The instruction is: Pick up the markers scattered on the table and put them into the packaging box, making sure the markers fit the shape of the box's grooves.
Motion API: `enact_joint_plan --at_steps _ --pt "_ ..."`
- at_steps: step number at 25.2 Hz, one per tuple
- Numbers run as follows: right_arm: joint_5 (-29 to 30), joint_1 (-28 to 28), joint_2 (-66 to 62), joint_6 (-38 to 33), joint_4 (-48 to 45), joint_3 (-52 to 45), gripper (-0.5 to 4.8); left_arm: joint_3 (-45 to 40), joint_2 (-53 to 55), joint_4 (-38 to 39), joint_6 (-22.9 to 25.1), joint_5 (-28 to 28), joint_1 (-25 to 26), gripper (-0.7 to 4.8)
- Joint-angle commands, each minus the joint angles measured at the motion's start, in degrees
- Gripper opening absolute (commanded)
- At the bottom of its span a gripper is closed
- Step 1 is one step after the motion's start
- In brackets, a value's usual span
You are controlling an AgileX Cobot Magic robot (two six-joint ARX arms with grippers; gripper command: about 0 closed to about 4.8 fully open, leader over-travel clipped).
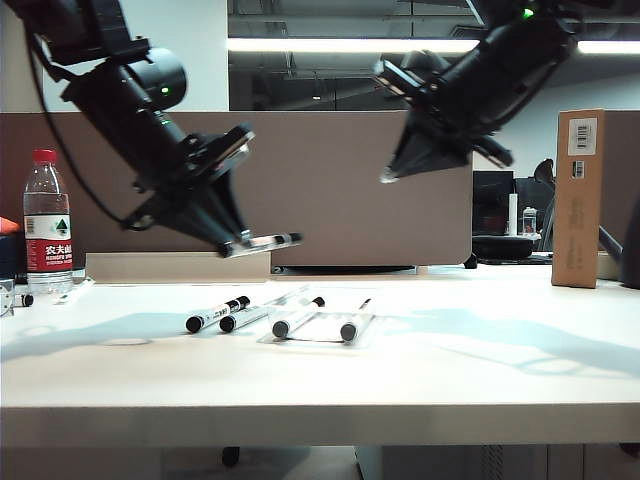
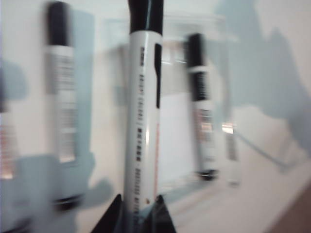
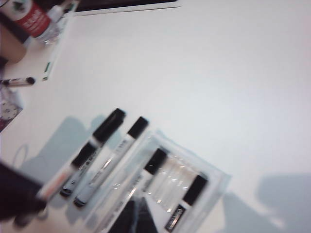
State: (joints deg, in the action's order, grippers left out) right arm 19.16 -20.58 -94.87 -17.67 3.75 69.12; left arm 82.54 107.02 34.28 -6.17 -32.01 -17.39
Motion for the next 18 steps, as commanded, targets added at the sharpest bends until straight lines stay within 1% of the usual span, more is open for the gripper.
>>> enact_joint_plan --at_steps 1,3,5,8,11,12,14,18 --pt "-1.53 0.46 0.31 0.42 -0.63 0.33 -0.04 0.22 0.15 -6.12 -7.54 -7.54 -3.48 -0.06" --pt "-1.38 0.81 0.28 1.03 -0.74 0.33 -0.04 0.22 1.42 -7.30 -10.91 -7.72 -5.66 -0.06" --pt "-1.42 0.81 0.31 1.11 -0.76 0.33 -0.04 0.22 2.49 -6.97 -11.78 -7.15 -6.19 -0.06" --pt "-1.42 0.81 0.31 1.22 -0.79 0.33 -0.04 0.22 4.83 -6.80 -16.90 -5.33 -6.54 -0.06" --pt "-1.18 0.81 0.31 1.22 -0.76 0.33 -0.04 0.22 5.25 -6.95 -18.10 -5.27 -6.54 0.05" --pt "-1.18 0.81 0.31 1.22 -0.79 0.33 -0.04 0.22 5.25 -6.99 -18.38 -5.22 -6.54 0.89" --pt "-1.03 0.81 0.31 1.22 -0.96 0.33 -0.04 0.22 5.27 -6.84 -18.99 -5.09 -6.54 2.19" --pt "-1.01 0.79 0.31 1.20 -0.52 0.33 -0.04 0.24 5.25 -6.93 -18.99 -5.18 -6.45 2.25"
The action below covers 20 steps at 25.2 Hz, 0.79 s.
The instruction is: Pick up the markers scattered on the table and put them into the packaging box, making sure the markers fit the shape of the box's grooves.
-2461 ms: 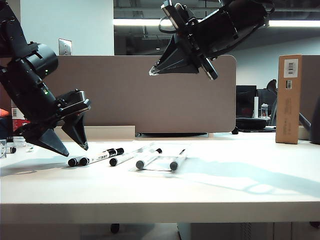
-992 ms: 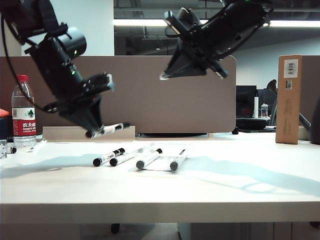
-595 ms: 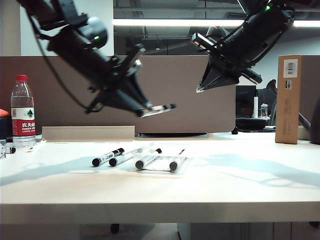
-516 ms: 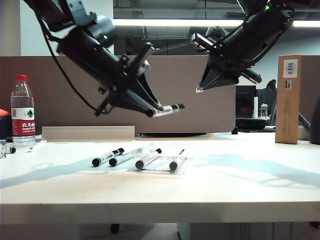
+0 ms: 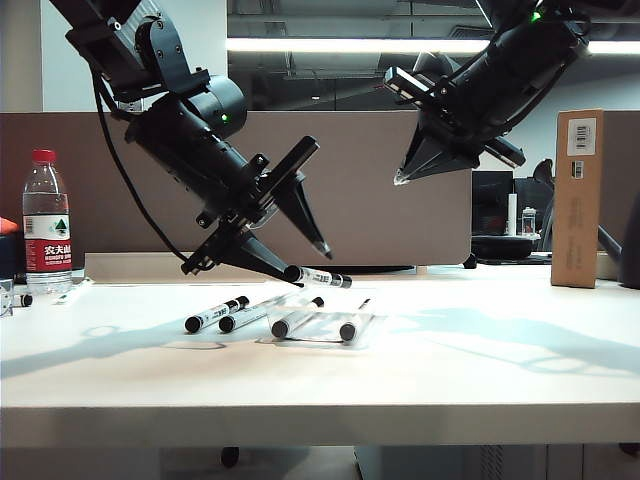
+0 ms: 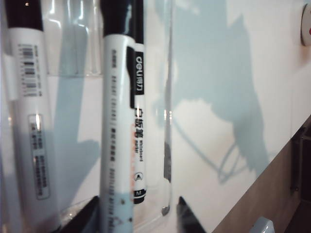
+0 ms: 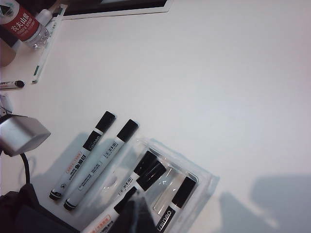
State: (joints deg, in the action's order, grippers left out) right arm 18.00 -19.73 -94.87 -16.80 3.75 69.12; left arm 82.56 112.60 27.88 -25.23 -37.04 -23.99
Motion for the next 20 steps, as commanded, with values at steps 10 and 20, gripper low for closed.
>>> enact_joint_plan --at_steps 10,20 --pt "5.25 -0.04 0.31 0.57 3.82 0.33 -0.05 0.24 -0.39 -2.54 -0.79 -2.84 0.15 4.78" --pt "6.36 -0.04 0.31 0.57 4.02 0.33 -0.05 1.20 -0.52 -4.28 1.01 -5.25 0.72 3.03"
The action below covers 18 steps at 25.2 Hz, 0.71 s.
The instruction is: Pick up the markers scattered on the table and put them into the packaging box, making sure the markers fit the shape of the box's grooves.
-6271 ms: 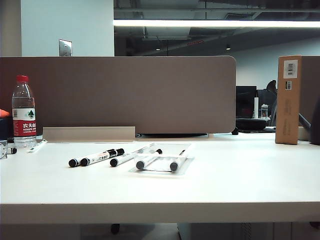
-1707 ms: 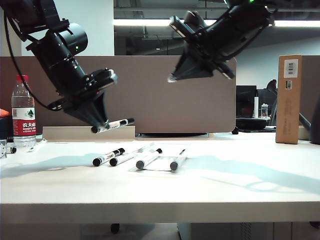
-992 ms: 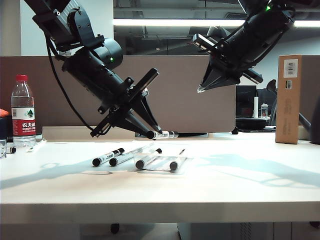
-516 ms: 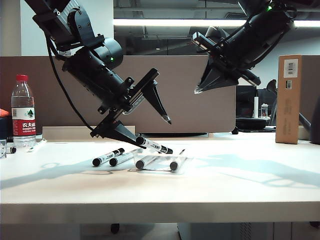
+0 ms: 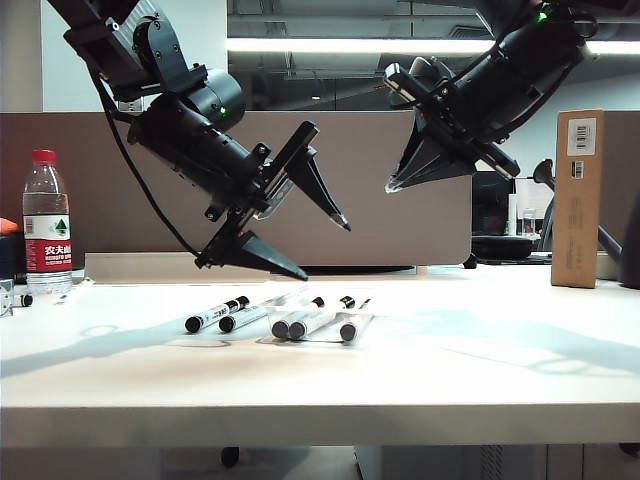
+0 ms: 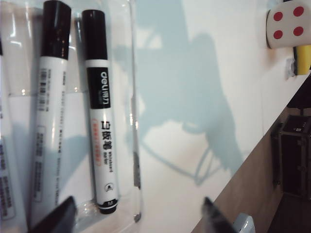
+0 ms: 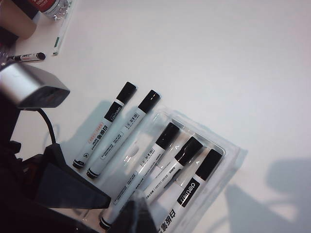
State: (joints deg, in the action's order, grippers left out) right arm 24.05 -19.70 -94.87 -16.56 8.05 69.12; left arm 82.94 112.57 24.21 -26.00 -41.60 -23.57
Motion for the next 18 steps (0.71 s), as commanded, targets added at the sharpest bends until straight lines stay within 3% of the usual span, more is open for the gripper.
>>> enact_joint_plan --at_steps 1,2,3,4,12,14,18 --pt "0.33 -0.07 0.31 0.33 -0.11 0.33 -0.05 1.53 -0.50 0.52 3.30 -0.63 1.22 2.47" --pt "0.55 -0.07 0.31 0.33 0.09 0.33 -0.05 2.14 -0.48 2.05 5.16 -0.13 2.32 0.99" --pt "0.57 -0.07 0.33 0.33 0.31 0.33 -0.05 2.43 -0.50 2.93 6.29 0.48 3.17 0.30" --pt "0.55 -0.07 0.31 0.33 0.52 0.33 -0.05 2.78 -0.50 4.11 6.93 2.01 4.00 0.19" --pt "0.48 -0.07 0.31 0.35 1.14 0.33 -0.05 3.30 -0.81 9.66 11.72 19.54 7.43 0.41" --pt "0.46 -0.07 0.31 0.35 0.68 0.33 -0.05 3.30 -0.74 9.73 12.76 23.89 7.02 1.94" --pt "0.46 -0.07 0.31 0.35 0.50 0.33 -0.05 3.30 -0.72 8.81 12.76 30.38 6.82 1.87"
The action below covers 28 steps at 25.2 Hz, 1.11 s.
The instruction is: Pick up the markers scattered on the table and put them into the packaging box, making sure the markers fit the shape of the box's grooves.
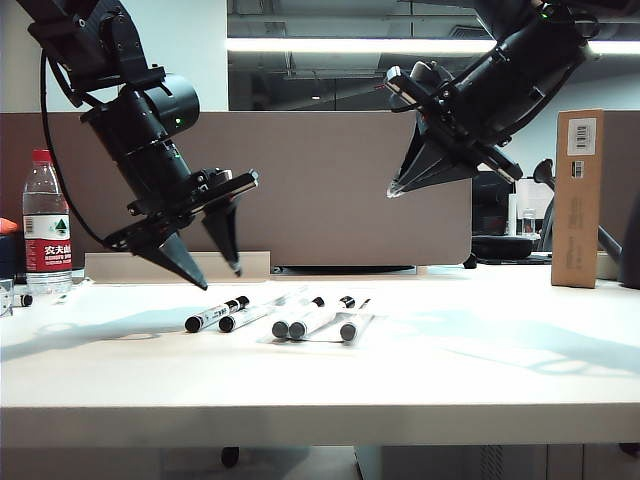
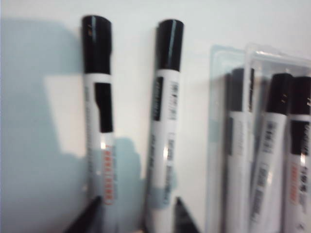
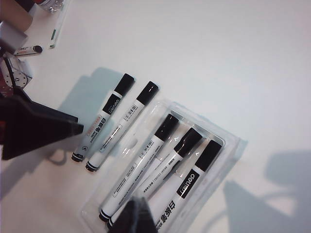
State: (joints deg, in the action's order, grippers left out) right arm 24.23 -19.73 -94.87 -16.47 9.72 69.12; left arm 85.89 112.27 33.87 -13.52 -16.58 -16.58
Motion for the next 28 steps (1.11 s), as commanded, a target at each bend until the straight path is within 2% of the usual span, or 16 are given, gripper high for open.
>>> enact_joint_plan --at_steps 1,13,16,18,20,28 --pt "0.28 -0.04 0.31 0.26 -1.14 0.33 -0.05 0.33 -0.37 -0.83 0.28 6.82 -0.17 1.82" --pt "0.24 -0.04 0.31 0.24 -2.49 0.33 -0.05 0.35 1.68 -3.23 1.36 7.28 -0.55 1.82" --pt "0.20 -0.04 0.31 0.24 -2.47 0.33 -0.05 0.35 3.15 -2.62 2.86 3.65 -0.72 1.83" --pt "0.20 -0.04 0.31 0.24 -2.49 0.33 -0.05 0.35 3.58 -1.84 4.02 4.46 -0.92 1.83" --pt "0.13 -0.04 0.31 0.26 -2.69 0.33 -0.05 0.35 3.85 -0.85 4.11 7.56 -0.94 1.83" --pt "0.11 -0.04 0.31 0.24 -2.86 0.33 -0.05 0.35 4.35 1.38 7.56 10.51 -1.97 1.75"
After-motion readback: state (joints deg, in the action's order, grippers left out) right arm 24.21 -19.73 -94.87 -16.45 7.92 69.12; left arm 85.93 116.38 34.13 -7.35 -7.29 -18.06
